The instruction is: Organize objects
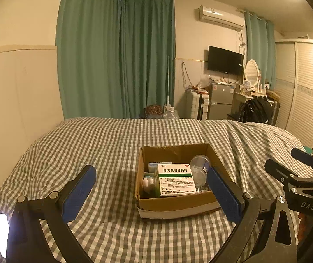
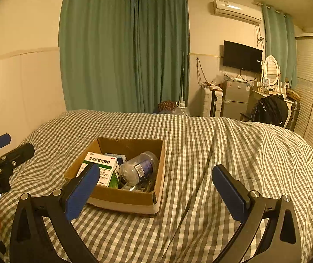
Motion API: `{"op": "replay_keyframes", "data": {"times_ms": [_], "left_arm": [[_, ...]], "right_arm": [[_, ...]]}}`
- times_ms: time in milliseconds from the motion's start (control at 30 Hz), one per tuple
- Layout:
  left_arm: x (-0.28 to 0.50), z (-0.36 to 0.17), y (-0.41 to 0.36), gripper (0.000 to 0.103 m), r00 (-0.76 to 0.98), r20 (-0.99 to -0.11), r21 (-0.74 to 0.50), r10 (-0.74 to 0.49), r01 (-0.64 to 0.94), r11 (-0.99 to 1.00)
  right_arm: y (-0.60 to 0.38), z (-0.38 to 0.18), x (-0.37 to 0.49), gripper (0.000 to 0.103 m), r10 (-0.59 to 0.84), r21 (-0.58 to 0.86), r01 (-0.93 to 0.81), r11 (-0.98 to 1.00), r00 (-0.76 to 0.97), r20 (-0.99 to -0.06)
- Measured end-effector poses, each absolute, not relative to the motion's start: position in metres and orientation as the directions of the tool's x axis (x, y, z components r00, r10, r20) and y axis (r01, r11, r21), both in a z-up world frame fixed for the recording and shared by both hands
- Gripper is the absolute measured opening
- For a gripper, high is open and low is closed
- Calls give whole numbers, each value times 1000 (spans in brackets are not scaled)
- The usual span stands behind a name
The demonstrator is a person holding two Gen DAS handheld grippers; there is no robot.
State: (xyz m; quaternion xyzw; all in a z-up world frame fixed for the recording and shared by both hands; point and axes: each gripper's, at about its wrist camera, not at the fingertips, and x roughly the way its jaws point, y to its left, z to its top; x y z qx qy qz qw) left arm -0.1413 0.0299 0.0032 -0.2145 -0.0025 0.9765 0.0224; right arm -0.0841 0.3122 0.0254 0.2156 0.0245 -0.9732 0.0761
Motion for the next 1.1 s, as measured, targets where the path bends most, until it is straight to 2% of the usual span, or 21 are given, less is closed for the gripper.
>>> {"op": "replay_keyframes", "data": {"times_ms": [1100], "left_arm": [[-137, -4, 33, 103, -898, -440, -22, 31, -24, -999]], "right_arm": [[309, 19, -81, 103, -134, -22, 159, -987, -889, -438]]}}
